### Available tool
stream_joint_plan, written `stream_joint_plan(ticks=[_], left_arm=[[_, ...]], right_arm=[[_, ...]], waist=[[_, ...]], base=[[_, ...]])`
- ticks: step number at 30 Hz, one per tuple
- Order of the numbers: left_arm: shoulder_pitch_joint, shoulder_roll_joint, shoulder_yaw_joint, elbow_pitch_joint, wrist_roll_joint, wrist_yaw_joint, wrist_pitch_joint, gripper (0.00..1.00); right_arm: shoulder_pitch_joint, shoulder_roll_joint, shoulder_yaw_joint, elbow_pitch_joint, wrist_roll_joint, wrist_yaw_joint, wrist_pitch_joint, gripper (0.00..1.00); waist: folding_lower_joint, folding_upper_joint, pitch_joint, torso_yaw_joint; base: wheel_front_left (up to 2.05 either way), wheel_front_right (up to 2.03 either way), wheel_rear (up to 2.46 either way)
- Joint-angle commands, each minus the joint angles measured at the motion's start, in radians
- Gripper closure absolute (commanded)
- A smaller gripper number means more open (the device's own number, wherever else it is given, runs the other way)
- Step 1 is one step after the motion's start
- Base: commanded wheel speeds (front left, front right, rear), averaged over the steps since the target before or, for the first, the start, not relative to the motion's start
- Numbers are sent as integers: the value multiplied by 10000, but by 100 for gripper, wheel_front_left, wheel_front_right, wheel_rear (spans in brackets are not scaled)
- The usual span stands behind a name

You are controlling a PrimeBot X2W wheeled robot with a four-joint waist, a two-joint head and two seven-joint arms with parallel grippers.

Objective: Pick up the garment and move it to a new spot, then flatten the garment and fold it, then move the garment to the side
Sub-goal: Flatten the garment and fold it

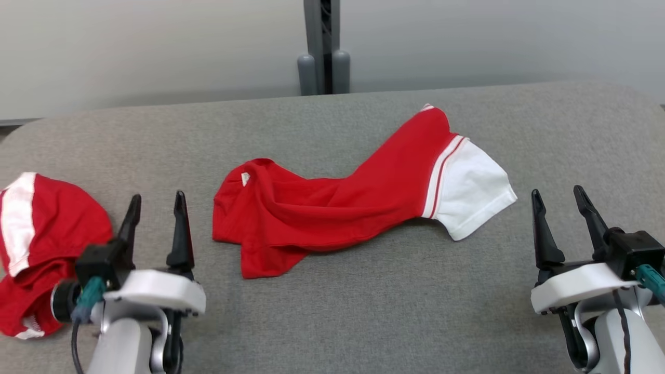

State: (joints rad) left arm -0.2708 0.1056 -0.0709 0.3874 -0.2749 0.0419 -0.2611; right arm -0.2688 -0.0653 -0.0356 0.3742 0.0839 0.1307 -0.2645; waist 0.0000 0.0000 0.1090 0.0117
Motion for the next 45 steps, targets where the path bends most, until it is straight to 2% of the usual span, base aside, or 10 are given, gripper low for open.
stream_joint_plan(ticks=[1, 9, 18, 21, 25, 31, 37, 45], left_arm=[[644, -172, 145, -570, 20, -50, -22, 0], [2293, -490, 272, -1770, 418, -242, -24, 0], [2087, -533, 67, -1738, 376, -410, -25, 0], [1925, -540, -172, -1271, 317, -611, -25, 0], [1278, -520, -571, 28, 391, -935, -18, 0], [206, -421, -887, 1657, 428, -1164, 371, 0], [-614, -338, -888, 2805, 453, -948, 696, 0], [-1125, -351, -1036, 3633, 422, -963, 569, 0]], right_arm=[[268, -31, -58, -167, 50, 1, -27, 0], [713, 44, 3, -410, 65, 1, -27, 0], [545, 62, 85, -375, 12, 1, -26, 0], [447, 65, 111, -336, -2, 1, -26, 0], [316, 77, 131, -278, -11, 1, -26, 0], [159, 91, 75, -252, -53, 1, -26, 0], [63, 110, 1, -286, -57, 1, -26, 0], [11, 122, -90, -325, -56, 1, -26, 0]], waist=[[0, 0, -221, 209], [0, 0, -424, 299], [0, 0, -297, 280], [0, 0, -151, 175], [0, 0, 115, -27], [0, 0, 583, -372], [0, 0, 913, -645], [0, 0, 1037, -732]], base=[[0, 0, 0], [0, 0, 0], [0, 0, 0], [0, 0, 0], [0, 0, 0], [0, 0, 0], [0, 0, 0], [0, 0, 0]])
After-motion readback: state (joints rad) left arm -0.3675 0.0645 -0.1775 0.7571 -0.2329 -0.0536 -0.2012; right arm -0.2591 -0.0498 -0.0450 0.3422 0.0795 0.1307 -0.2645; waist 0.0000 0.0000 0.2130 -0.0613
